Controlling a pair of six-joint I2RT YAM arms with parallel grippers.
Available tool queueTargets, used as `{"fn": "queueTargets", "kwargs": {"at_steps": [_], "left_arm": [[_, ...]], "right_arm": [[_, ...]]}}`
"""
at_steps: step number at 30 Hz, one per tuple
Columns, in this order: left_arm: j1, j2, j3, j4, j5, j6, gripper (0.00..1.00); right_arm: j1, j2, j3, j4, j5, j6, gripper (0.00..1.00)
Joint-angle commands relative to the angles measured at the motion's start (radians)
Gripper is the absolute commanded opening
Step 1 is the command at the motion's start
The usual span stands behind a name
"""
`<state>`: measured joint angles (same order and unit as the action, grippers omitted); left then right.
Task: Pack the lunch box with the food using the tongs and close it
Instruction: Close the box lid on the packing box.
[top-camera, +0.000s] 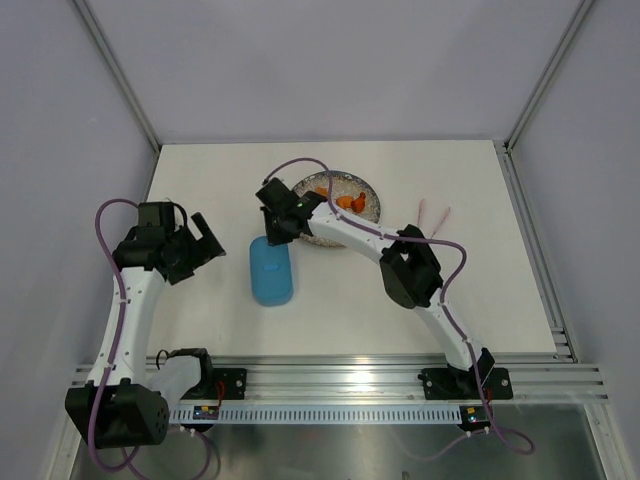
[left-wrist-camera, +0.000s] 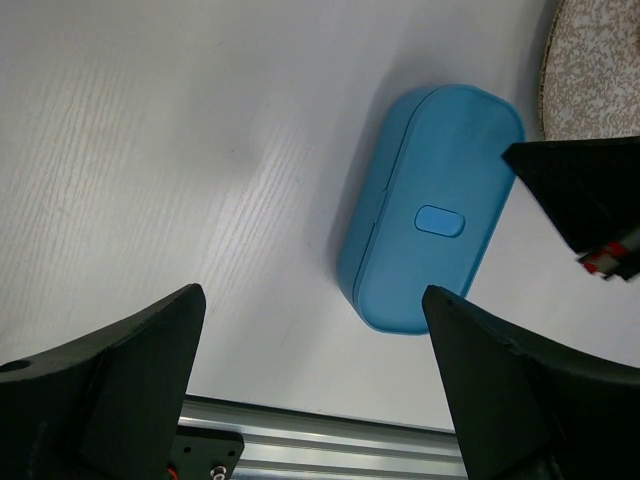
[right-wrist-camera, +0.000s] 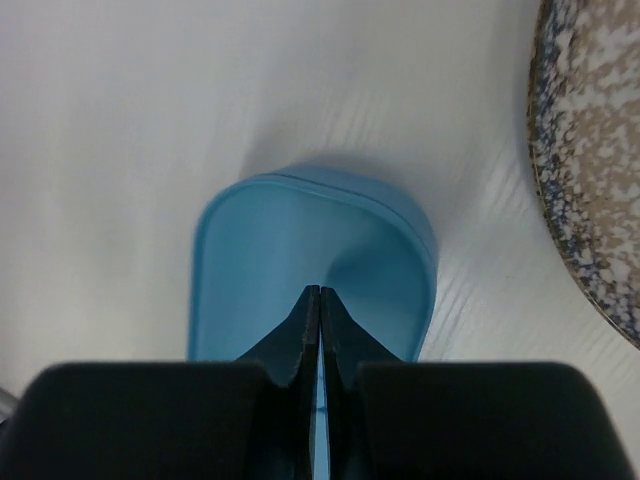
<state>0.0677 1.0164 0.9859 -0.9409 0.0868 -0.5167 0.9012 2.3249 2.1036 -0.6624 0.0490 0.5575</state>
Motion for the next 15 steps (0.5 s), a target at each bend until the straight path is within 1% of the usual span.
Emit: {"fn": "queueTargets", "kwargs": {"at_steps": [1,4,5,7,11,15], "left_arm": [[0.006,0.005,-0.006,0.047,0.033,-0.002,0.95],[0.004,0.005,-0.015,0.053,0.03,0.003,0.95],[0.006,0.007,-0.015,0.053,0.03,0.004,0.95],[0.006,0.007,-0.013,0.053,0.025,0.003,0.95],[0.004,-0.001,-0.007,0.048,0.01,0.003,0.95],[0.006,-0.001,0.007,0.04,-0.007,0.003,0.95]], "right_arm": [[0.011,0.065,-0.008,-0.045,-0.034,0.021,0.07],[0.019,-0.007,-0.066,-0.002,-0.014,0.025,0.07],[0.025,-0.03,-0.079,0.004,0.032,0.018,0.08],[0.042,-0.079,-0.061,0.01,0.077,-0.008,0.08],[0.059,-0.11,0.001,-0.012,0.095,-0.036,0.09],[0.087,-0.136,-0.013,-0.019,0.091,-0.048,0.09]]}}
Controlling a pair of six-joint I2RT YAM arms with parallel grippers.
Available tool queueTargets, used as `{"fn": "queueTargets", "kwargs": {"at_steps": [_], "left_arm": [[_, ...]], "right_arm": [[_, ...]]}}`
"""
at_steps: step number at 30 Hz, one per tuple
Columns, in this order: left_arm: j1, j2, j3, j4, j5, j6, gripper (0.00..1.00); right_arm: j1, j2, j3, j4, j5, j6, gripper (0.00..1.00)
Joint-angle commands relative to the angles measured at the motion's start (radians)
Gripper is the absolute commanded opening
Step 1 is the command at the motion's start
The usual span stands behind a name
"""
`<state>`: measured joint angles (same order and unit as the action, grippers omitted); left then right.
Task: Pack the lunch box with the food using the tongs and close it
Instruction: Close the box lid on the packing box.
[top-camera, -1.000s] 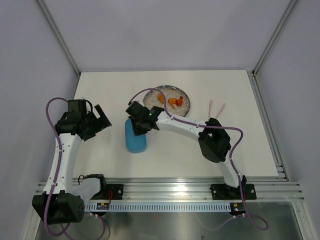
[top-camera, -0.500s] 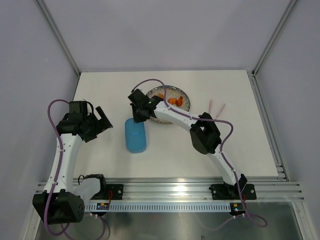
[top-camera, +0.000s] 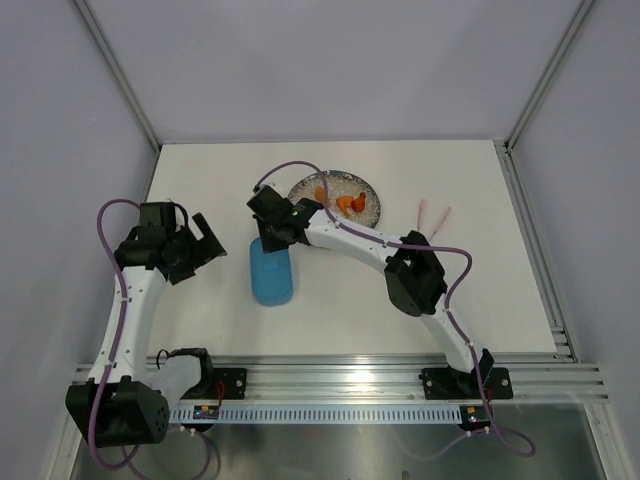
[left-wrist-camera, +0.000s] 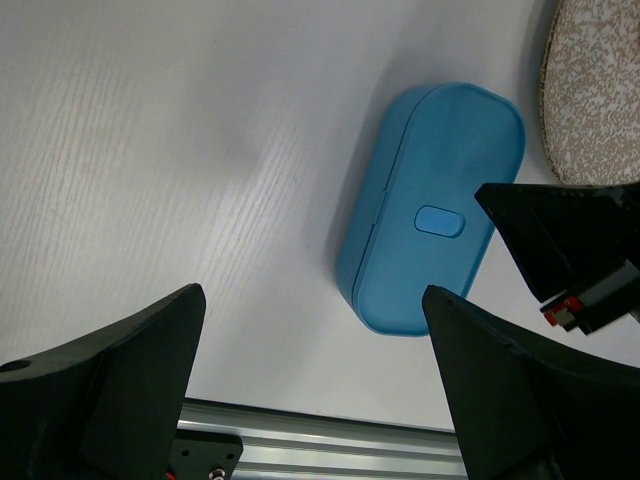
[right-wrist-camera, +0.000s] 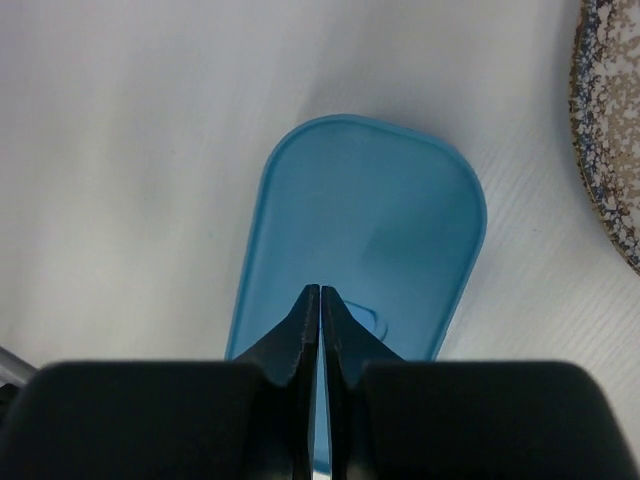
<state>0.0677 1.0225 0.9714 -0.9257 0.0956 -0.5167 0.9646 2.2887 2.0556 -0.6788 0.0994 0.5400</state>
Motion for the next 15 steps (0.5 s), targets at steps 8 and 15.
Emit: {"fn": "queueTargets", "kwargs": {"at_steps": [8,15], "left_arm": [[0.009,0.01,0.046,0.019,-0.045,0.02,0.95],[0.014,0.014,0.041,0.025,-0.037,0.015,0.95]], "right_arm": [[0.097,-0.161,-0.219,0.093,-0.033,0.026,0.09],[0.118,-0.121,-0.347,0.122,-0.093,0.06,0.08]]}}
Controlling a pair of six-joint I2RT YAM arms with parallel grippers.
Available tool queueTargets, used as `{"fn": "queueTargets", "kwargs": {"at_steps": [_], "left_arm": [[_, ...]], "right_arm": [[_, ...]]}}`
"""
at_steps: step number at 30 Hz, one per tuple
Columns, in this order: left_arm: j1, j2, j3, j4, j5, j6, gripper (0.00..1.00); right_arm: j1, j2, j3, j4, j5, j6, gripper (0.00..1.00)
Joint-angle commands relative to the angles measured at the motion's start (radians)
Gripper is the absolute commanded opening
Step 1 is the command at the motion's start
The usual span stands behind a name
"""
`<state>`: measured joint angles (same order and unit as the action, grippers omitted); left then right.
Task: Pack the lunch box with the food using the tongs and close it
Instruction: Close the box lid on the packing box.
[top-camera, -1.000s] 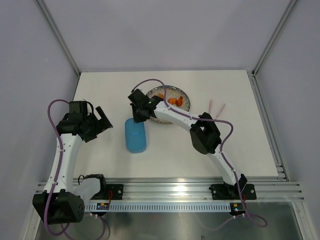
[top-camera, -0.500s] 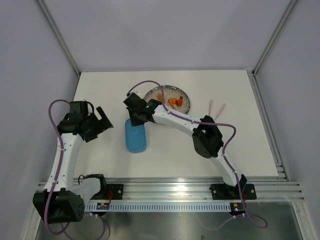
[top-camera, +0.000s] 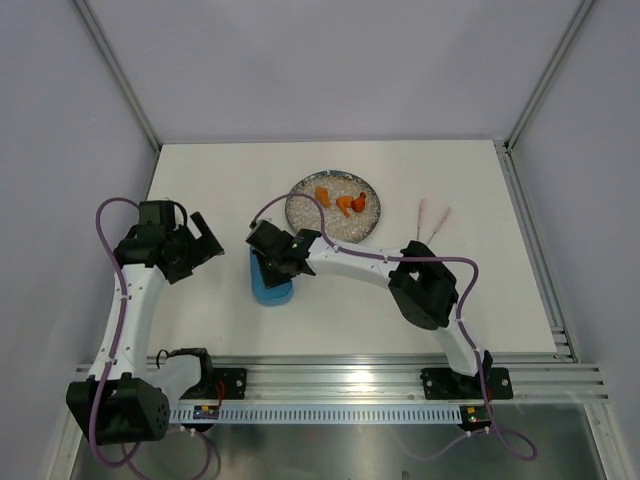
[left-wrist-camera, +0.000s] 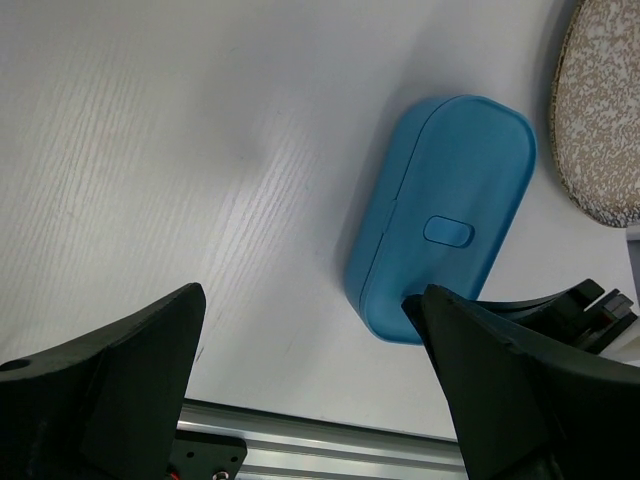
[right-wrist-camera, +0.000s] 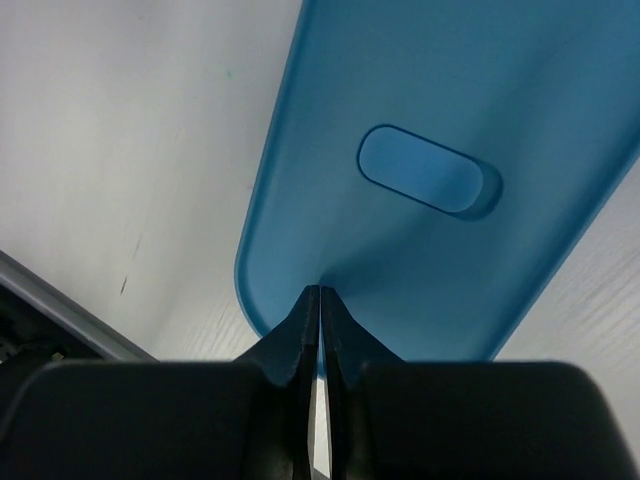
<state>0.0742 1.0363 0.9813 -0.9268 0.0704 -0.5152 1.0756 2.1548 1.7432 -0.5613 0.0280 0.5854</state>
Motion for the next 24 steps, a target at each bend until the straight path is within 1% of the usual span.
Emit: {"fn": "queueTargets", "kwargs": {"at_steps": [1,5,10,11,16,19,24], "left_arm": [[0.007,0.001,0.028,0.029,-0.008,0.012,0.95],[0.007,0.001,0.022,0.036,0.002,0.004,0.95],[0.007,-0.005,0.028,0.029,-0.001,0.004,0.95],[0.009,-0.007,0.028,0.028,-0.003,0.004,0.95],[0.009,-0.013,0.026,0.023,-0.009,0.004,0.95],[0.009,-0.013,0.023,0.026,-0.003,0.001,0.95],[0.009,-0.013,0.014,0.034,0.009,-0.003,0.95]], "right_arm": [[0.009,0.004,-0.036,0.0,-0.007,0.013,0.08],[0.009,-0.058,0.013,-0.025,0.053,-0.031,0.09],[-0.005,-0.047,0.149,-0.083,0.141,-0.085,0.11],[-0.014,-0.047,0.168,-0.087,0.139,-0.085,0.11],[-0.072,0.005,0.26,-0.097,0.121,-0.085,0.11],[-0.1,0.063,0.312,-0.107,0.102,-0.087,0.12],[-0.126,0.218,0.386,-0.153,0.053,-0.079,0.13]]}}
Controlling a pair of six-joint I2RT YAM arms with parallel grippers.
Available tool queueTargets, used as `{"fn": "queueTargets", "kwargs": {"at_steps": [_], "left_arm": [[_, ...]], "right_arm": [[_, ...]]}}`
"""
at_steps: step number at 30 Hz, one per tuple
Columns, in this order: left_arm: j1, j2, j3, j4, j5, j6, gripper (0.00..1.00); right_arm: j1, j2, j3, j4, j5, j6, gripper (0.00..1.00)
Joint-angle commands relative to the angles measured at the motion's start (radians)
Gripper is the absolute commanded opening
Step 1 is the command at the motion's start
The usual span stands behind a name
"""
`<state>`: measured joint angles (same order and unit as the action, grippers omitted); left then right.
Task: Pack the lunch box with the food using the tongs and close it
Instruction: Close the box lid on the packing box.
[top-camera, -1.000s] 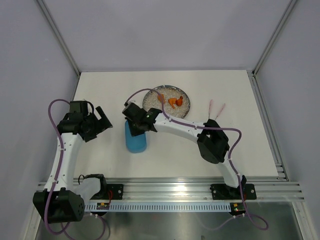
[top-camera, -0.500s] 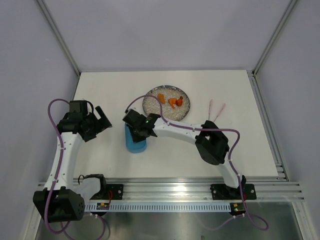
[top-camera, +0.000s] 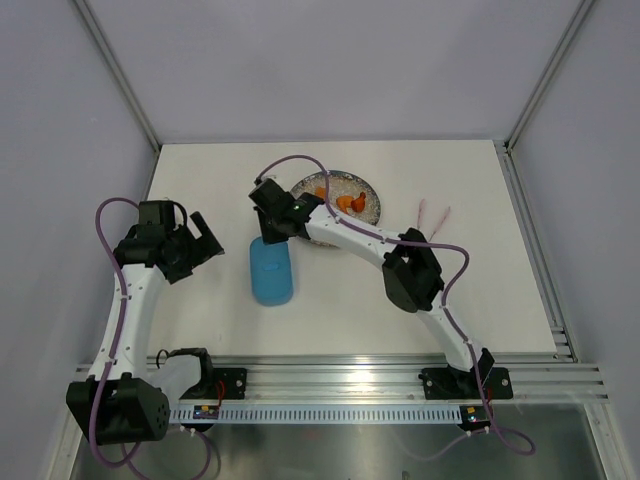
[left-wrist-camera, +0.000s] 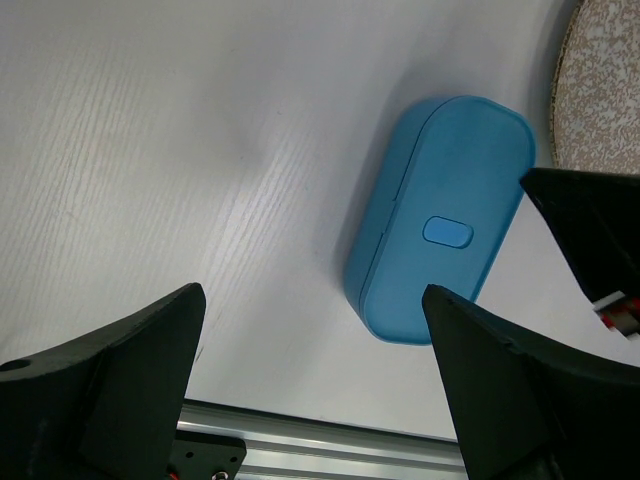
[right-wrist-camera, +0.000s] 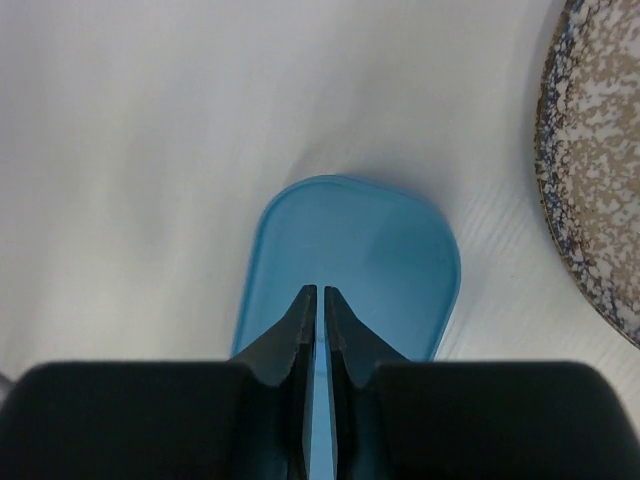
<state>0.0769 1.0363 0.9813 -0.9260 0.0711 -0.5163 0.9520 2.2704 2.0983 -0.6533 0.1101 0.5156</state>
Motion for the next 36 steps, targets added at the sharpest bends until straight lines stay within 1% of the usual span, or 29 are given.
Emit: {"fn": "queueTargets", "kwargs": {"at_steps": [1,4,9,11,14,18,21,24,27,30,32,33,34,35,36], "left_arm": [[0.006,-0.013,0.013,0.033,0.01,-0.004,0.95],[0.006,-0.019,0.003,0.036,0.013,-0.004,0.95],[0.006,-0.021,-0.007,0.044,0.024,-0.007,0.95],[0.006,-0.022,-0.007,0.046,0.027,-0.005,0.95],[0.006,-0.024,-0.006,0.044,0.026,-0.007,0.94],[0.006,-0.027,-0.009,0.042,0.026,-0.007,0.95],[0.006,-0.027,-0.01,0.044,0.032,-0.007,0.95],[0.006,-0.024,-0.015,0.046,0.038,-0.007,0.94],[0.006,-0.021,-0.02,0.049,0.044,-0.005,0.94],[0.006,-0.021,-0.02,0.053,0.05,-0.01,0.94],[0.006,-0.021,-0.018,0.056,0.052,-0.01,0.94],[0.006,-0.021,-0.016,0.058,0.052,-0.008,0.94],[0.006,-0.021,-0.015,0.058,0.05,-0.007,0.94],[0.006,-0.021,-0.013,0.062,0.05,-0.005,0.94],[0.006,-0.022,-0.015,0.064,0.058,0.001,0.94]], "right_arm": [[-0.002,0.116,0.032,-0.066,-0.038,-0.006,0.13],[-0.001,0.121,-0.007,-0.06,-0.044,0.009,0.13],[-0.001,0.006,-0.066,-0.026,-0.009,0.008,0.15],[-0.001,-0.038,-0.066,-0.019,0.019,-0.005,0.17],[-0.002,-0.058,-0.057,-0.012,0.045,-0.02,0.2],[-0.002,0.003,-0.05,-0.029,0.033,-0.019,0.24],[-0.002,0.066,-0.087,-0.029,-0.01,0.009,0.24],[0.001,0.077,-0.119,-0.035,-0.023,0.029,0.23],[0.004,-0.017,-0.173,0.004,-0.012,0.031,0.24],[0.004,-0.113,-0.162,-0.008,0.048,0.008,0.25],[0.004,-0.187,-0.161,-0.014,0.081,-0.011,0.34],[0.002,-0.213,-0.17,-0.014,0.123,-0.014,0.4],[-0.002,-0.262,-0.182,-0.008,0.146,-0.022,0.54],[-0.009,-0.285,-0.201,0.0,0.169,-0.022,0.62],[-0.013,-0.31,-0.24,0.0,0.219,-0.019,0.69]]}}
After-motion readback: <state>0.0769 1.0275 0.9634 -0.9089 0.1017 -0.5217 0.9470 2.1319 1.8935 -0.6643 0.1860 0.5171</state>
